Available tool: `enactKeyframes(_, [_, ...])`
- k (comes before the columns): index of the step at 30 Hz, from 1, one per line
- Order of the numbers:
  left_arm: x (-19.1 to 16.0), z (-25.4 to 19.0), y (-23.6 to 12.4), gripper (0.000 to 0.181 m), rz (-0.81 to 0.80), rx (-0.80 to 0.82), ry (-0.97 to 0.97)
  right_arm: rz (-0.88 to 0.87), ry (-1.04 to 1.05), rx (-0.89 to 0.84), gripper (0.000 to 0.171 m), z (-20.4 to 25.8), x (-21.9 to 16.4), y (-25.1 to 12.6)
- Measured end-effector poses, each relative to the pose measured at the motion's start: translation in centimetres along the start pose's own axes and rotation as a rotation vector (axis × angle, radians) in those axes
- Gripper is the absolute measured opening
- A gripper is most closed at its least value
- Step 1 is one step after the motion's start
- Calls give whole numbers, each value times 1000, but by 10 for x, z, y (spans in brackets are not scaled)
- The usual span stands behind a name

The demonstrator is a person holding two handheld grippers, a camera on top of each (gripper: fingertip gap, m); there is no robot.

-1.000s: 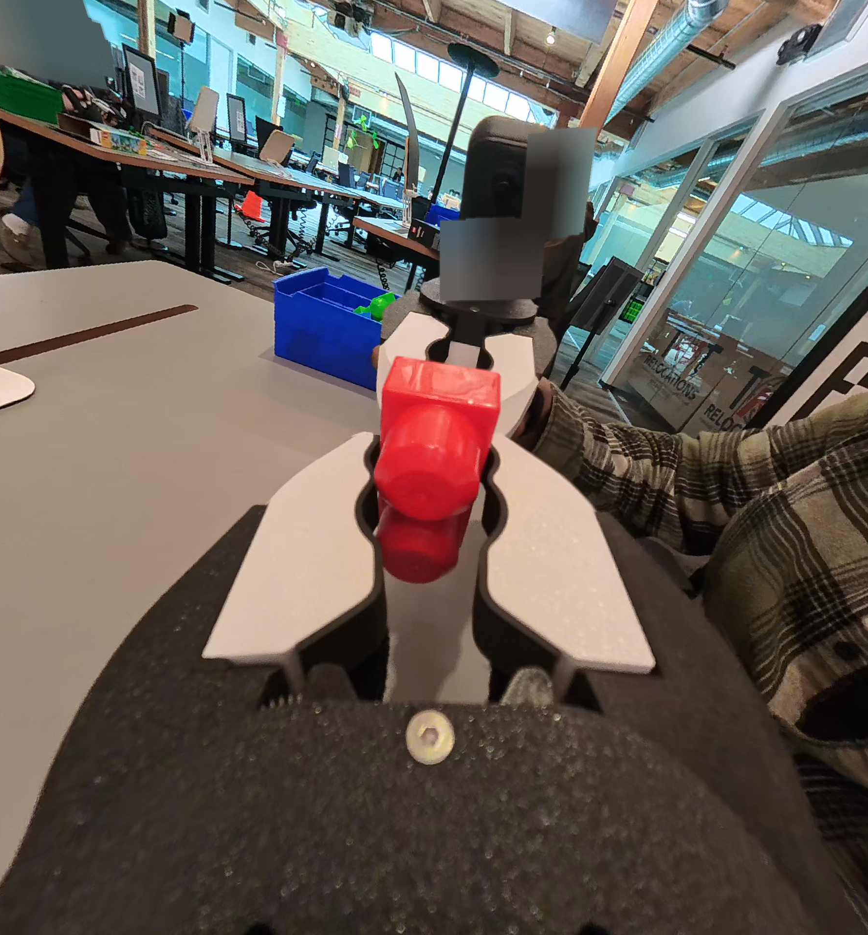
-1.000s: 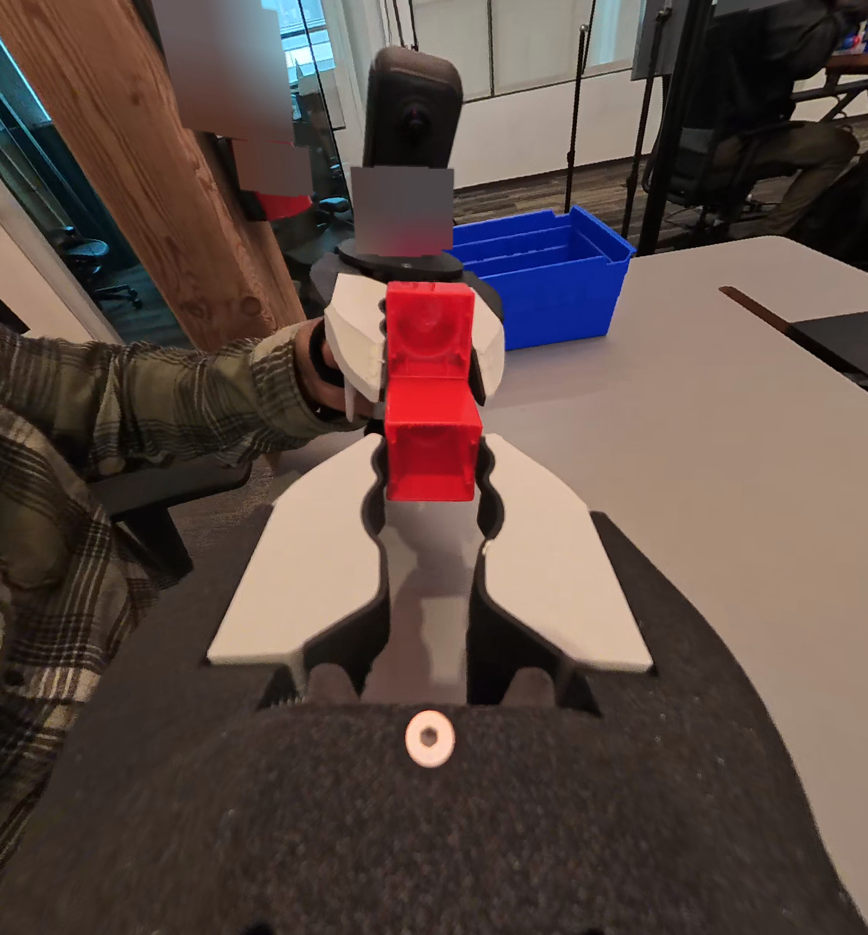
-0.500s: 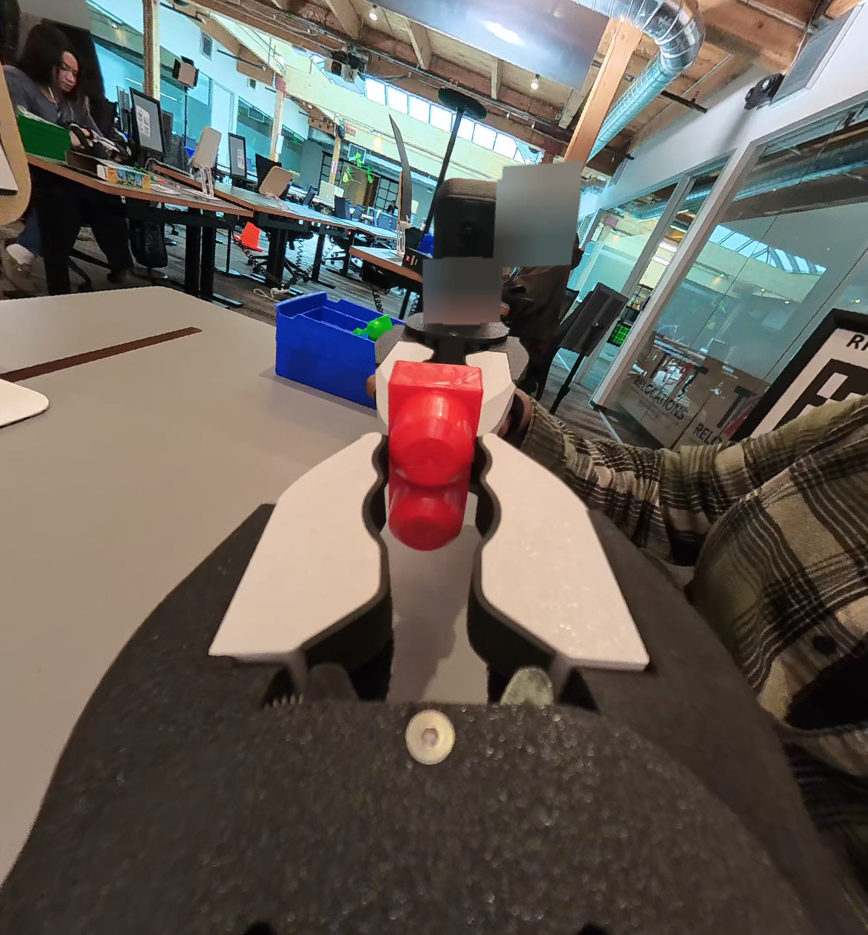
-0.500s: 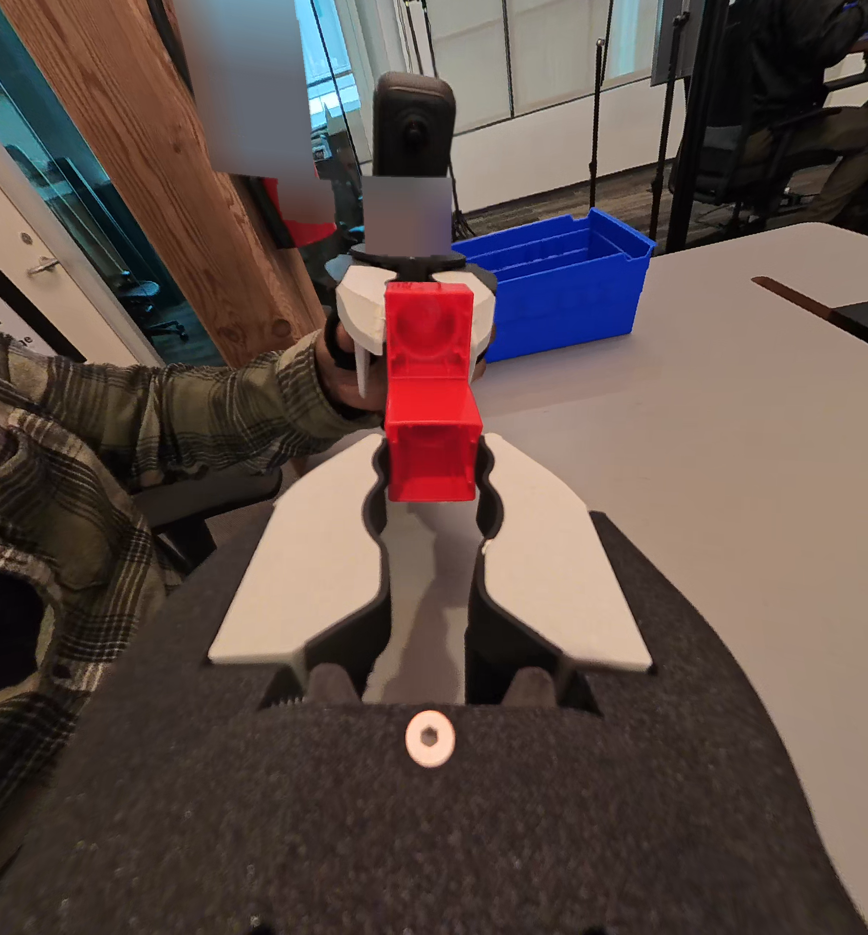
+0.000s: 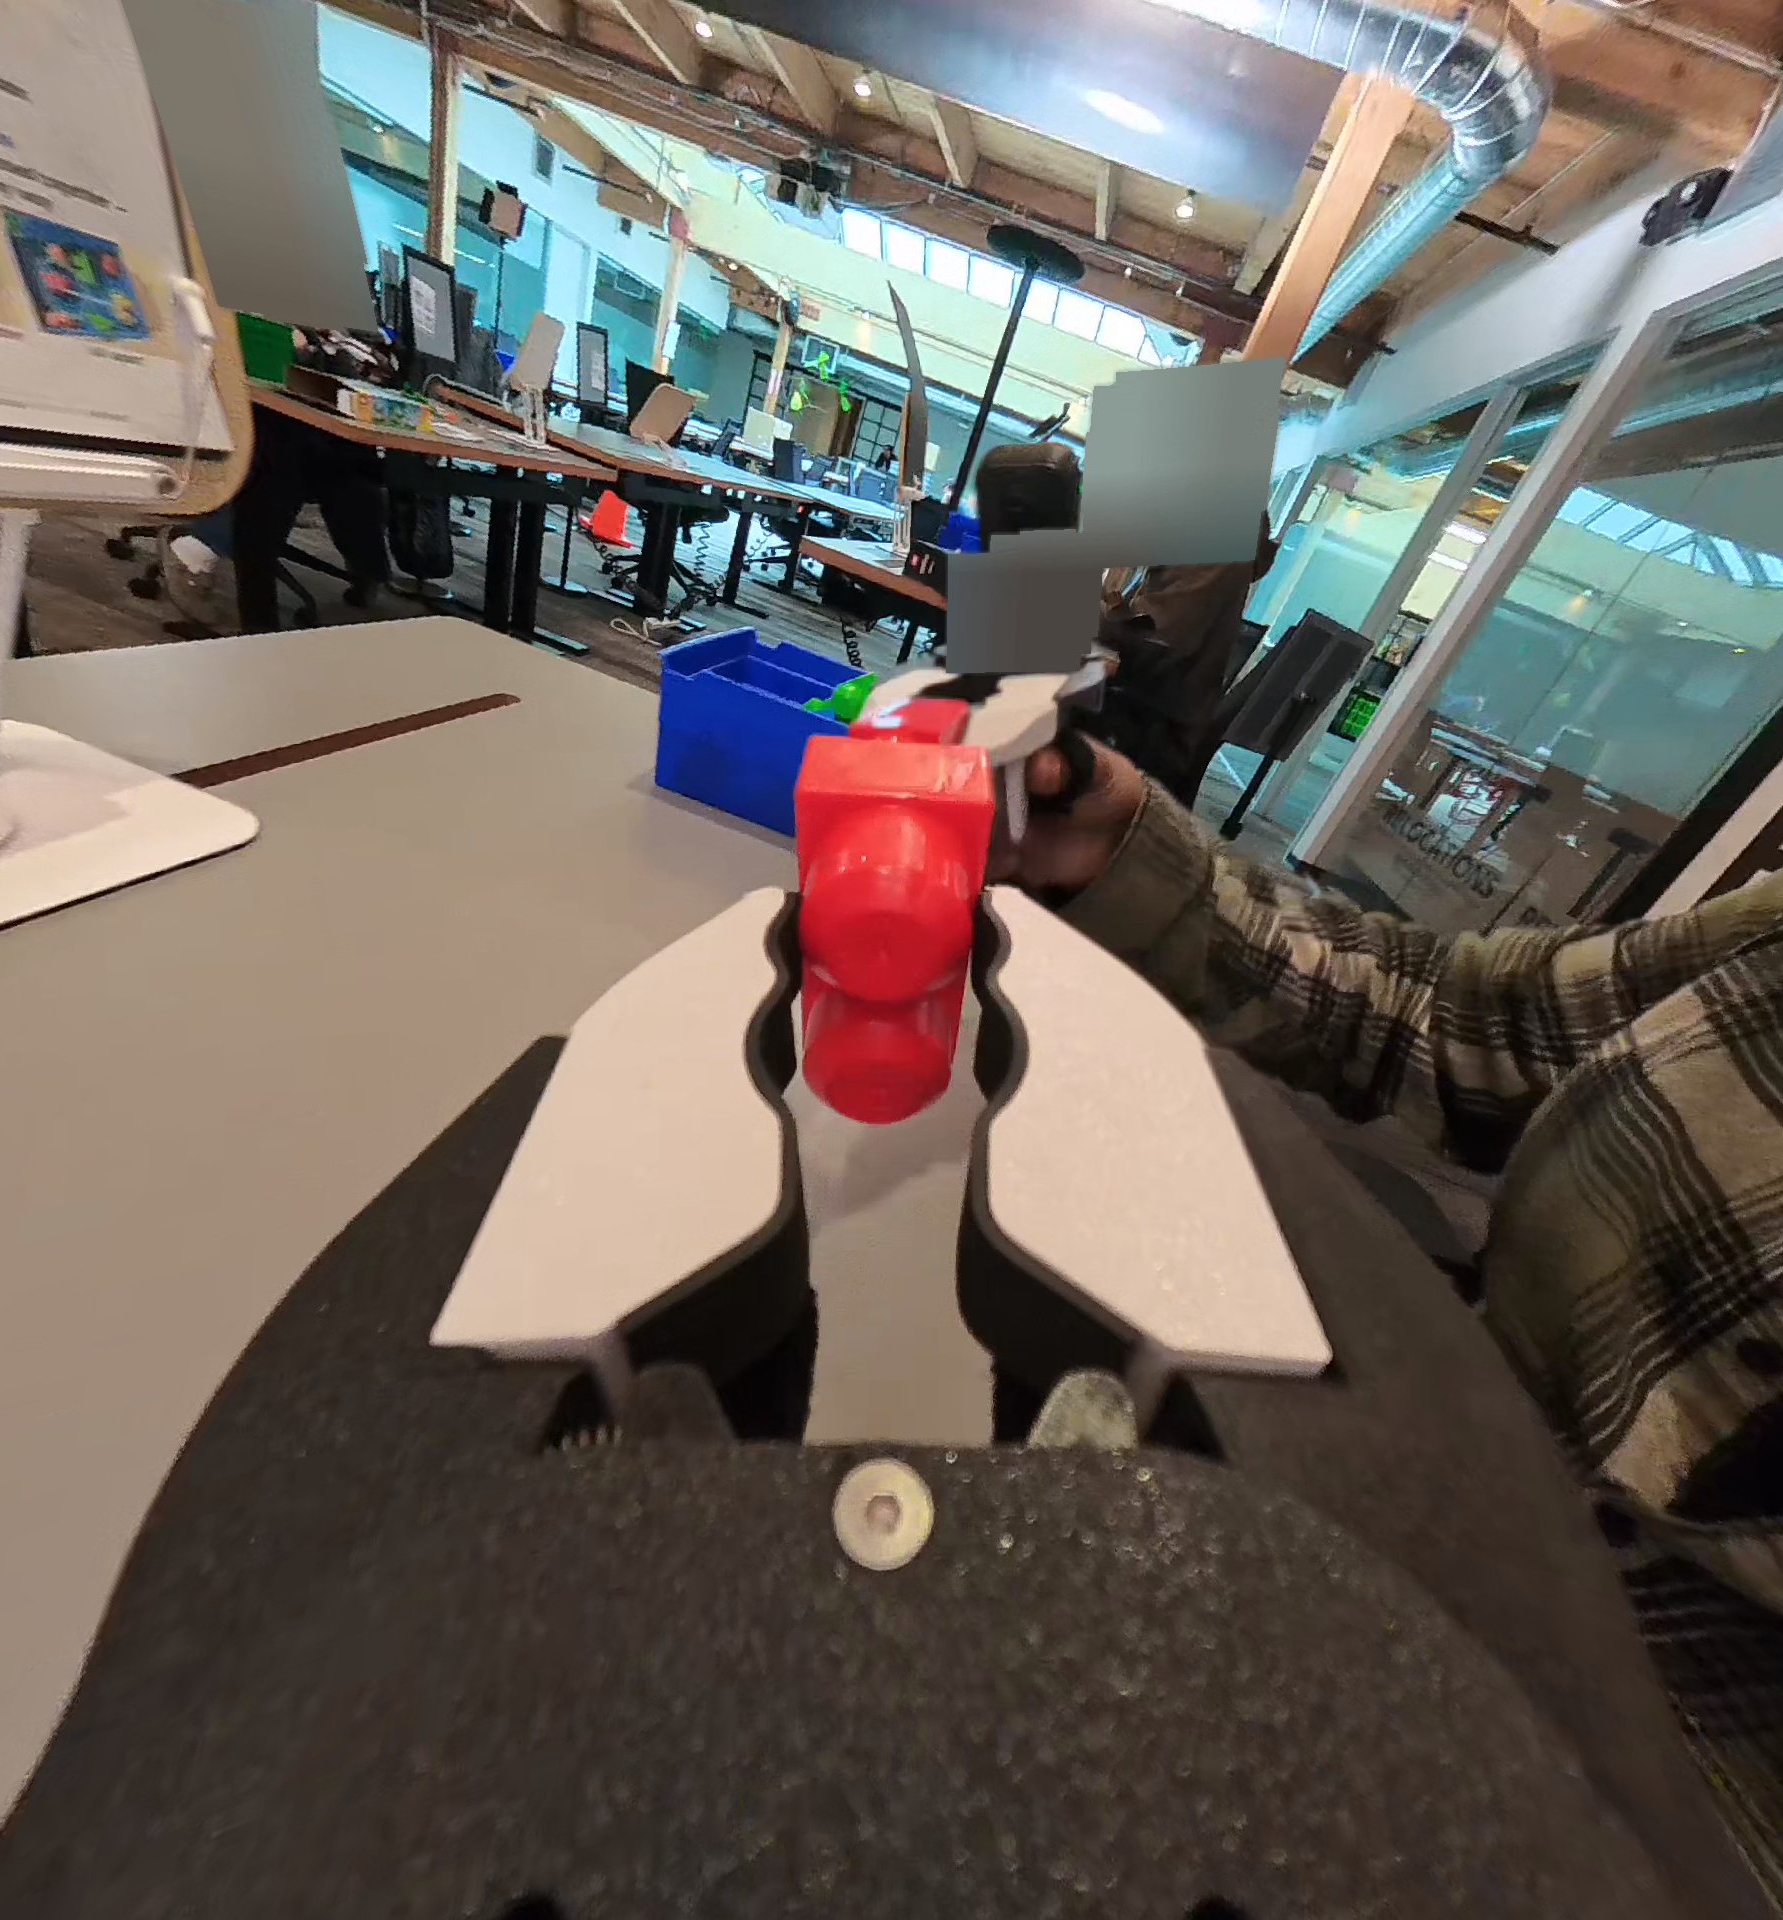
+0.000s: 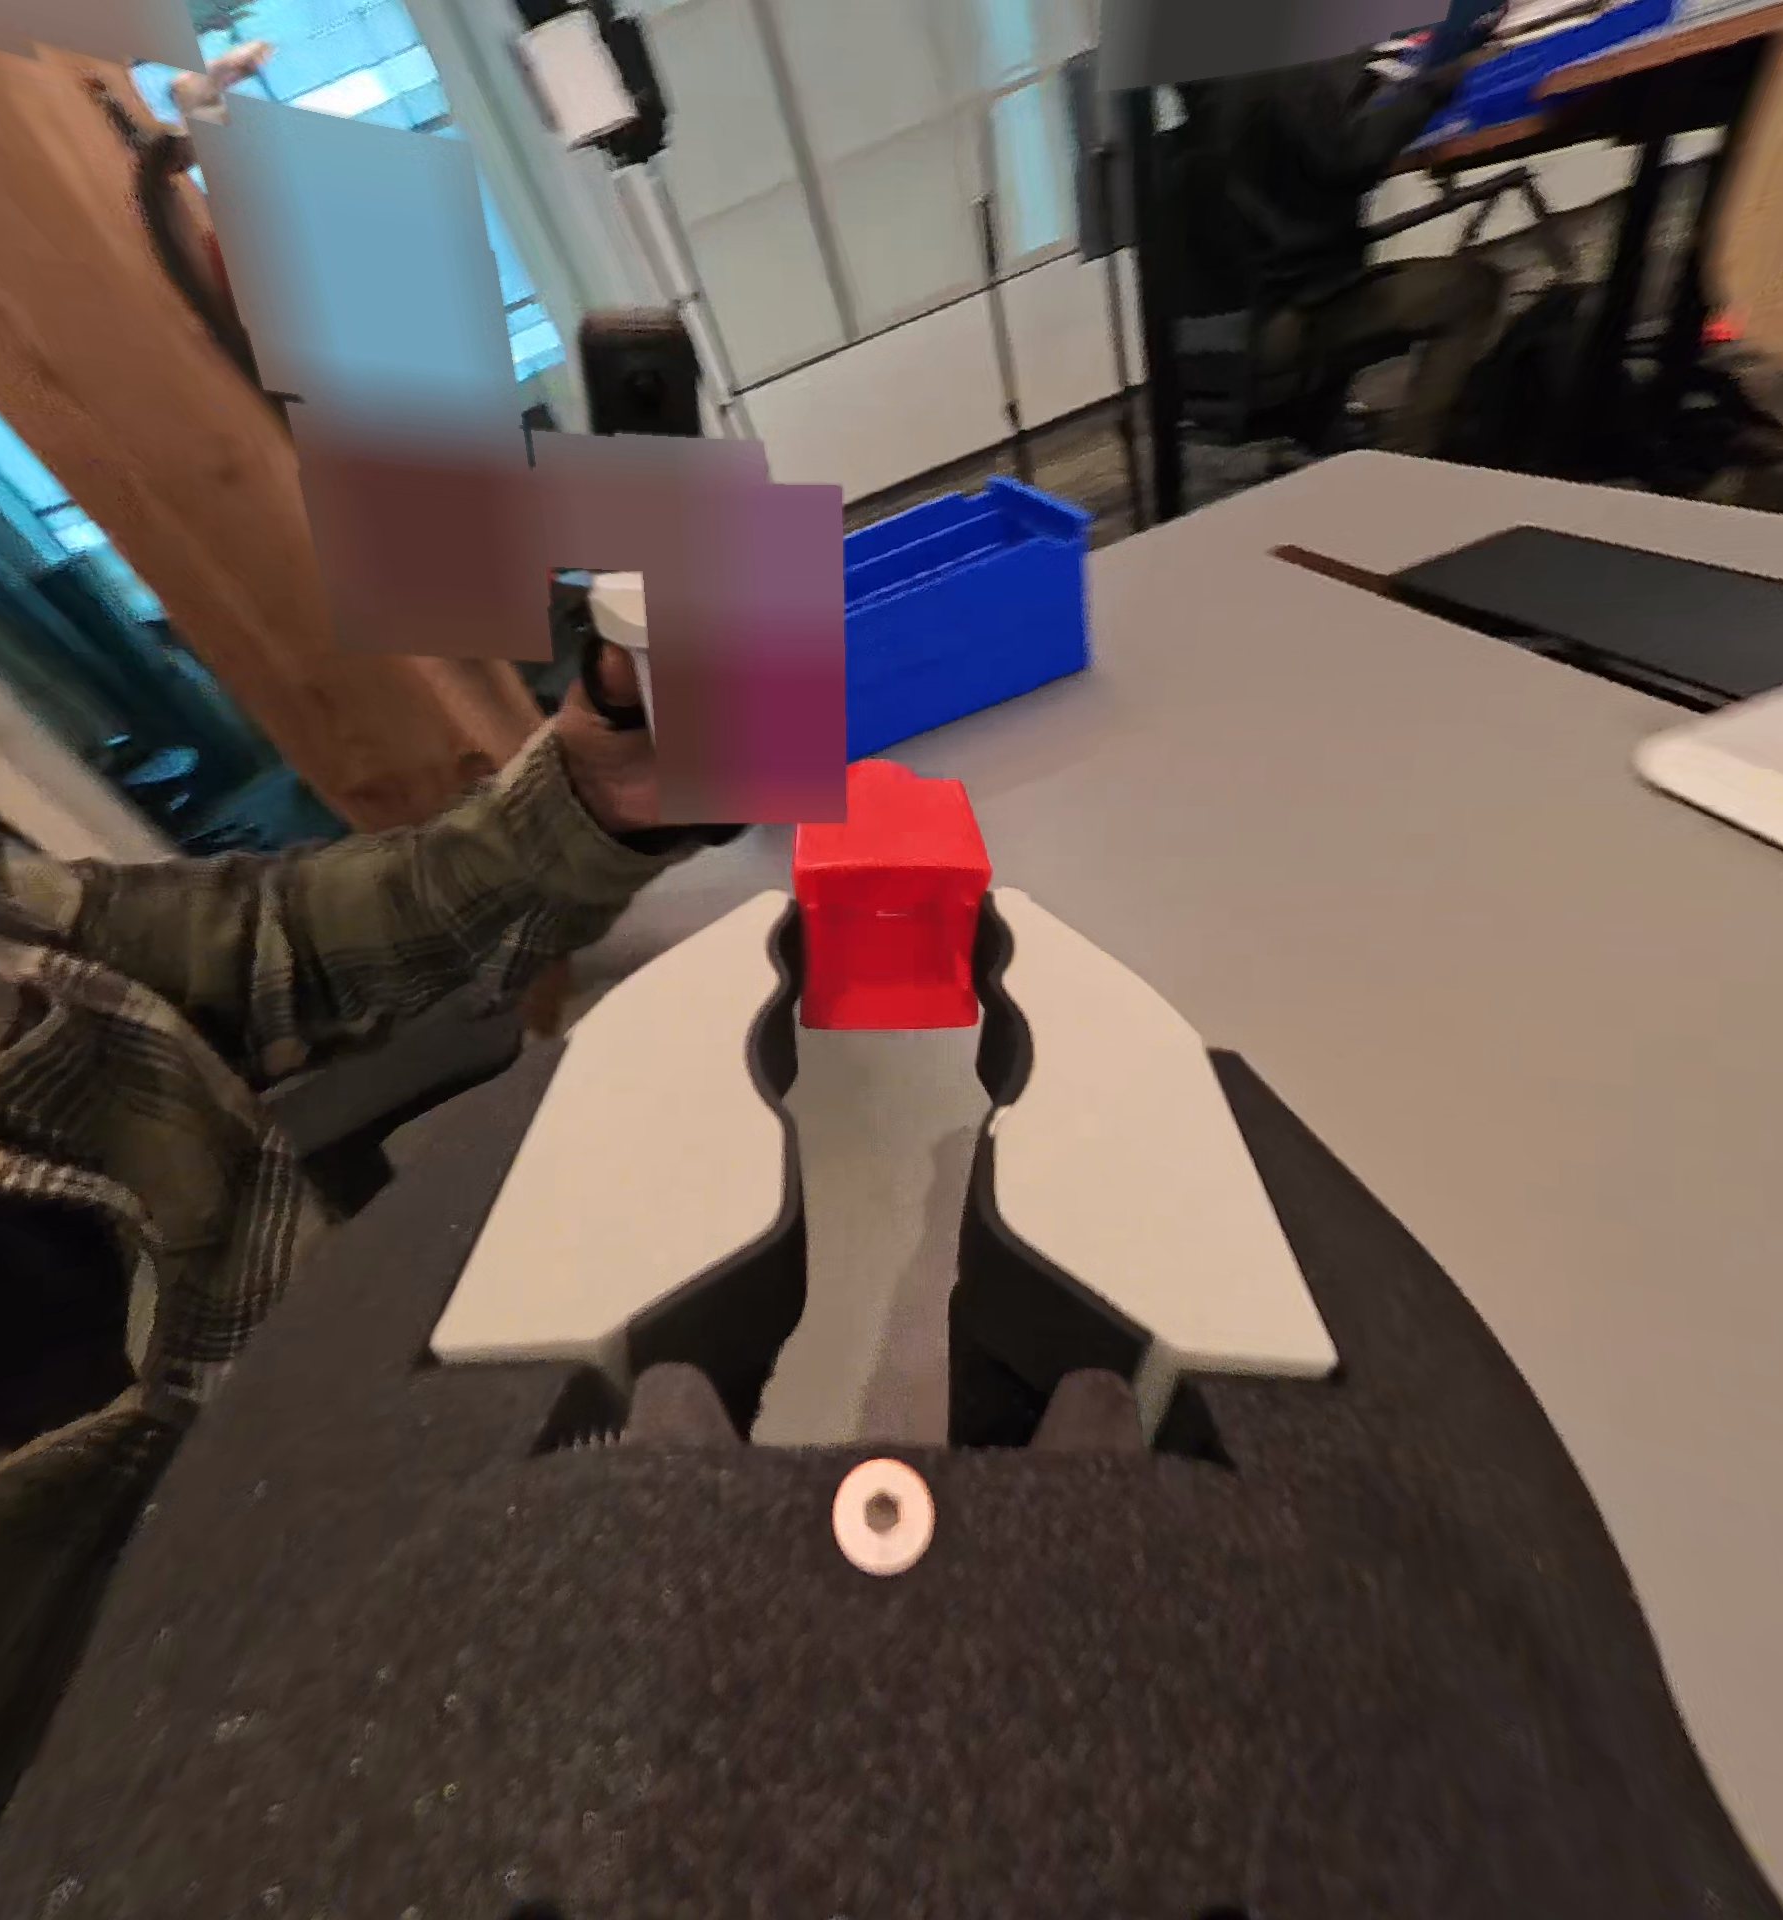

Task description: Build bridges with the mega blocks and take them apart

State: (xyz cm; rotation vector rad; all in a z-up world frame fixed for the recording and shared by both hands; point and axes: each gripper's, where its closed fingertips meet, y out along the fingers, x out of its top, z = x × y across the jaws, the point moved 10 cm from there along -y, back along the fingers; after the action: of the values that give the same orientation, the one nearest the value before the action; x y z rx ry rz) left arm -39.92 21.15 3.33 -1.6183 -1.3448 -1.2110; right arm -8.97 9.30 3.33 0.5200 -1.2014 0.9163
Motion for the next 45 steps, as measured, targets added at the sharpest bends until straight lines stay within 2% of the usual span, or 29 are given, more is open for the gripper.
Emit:
enactKeyframes(3, [-1, 0, -5, 31, 35, 17, -1, 14, -2, -221, 31, -7, 11, -62])
enactKeyframes(6, [-4, -3, -4, 31, 98, 50, 23, 144, -18, -595, 32, -20, 23, -145])
enactKeyframes(10, [-4, -4, 3, 31, 222, 75, 58, 328, 84, -917, 32, -39, 18, -242])
enactKeyframes(13, [-2, -1, 8, 31, 300, 93, 84, 432, 177, -1011, 33, -56, -3, -276])
enactKeyframes(17, [1, -1, 14, 31, 352, 106, 108, 488, 213, -1061, 34, -68, -25, -289])
enactKeyframes(18, [2, -1, 15, 31, 363, 106, 111, 462, 193, -1069, 46, -67, -24, -289])
enactKeyframes(21, [1, -2, 17, 32, 397, 102, 117, 450, 75, -1050, 58, -56, -15, -280])
enactKeyframes(24, [1, -2, 19, 32, 400, 88, 113, 426, -78, -964, 65, -38, 2, -252])
enactKeyframes(27, [-1, -1, 24, 32, 412, 74, 104, 393, -172, -764, 70, -16, 17, -202])
enactKeyframes(31, [-5, -3, 36, 32, 485, 52, 105, 486, -266, -475, 80, 12, 26, -114])
enactKeyframes(35, [-4, -9, 53, 32, 597, 37, 135, 574, -383, -233, 79, 41, 31, -24])
enactKeyframes(38, [-2, -15, 66, 32, 674, 21, 163, 635, -436, -111, 78, 53, 32, 27])
enactKeyframes(41, [0, -22, 76, 32, 724, 1, 193, 683, -463, -59, 73, 54, 32, 58])
enactKeyframes(45, [1, -29, 84, 32, 748, -25, 217, 706, -440, -3, 64, 51, 30, 76])
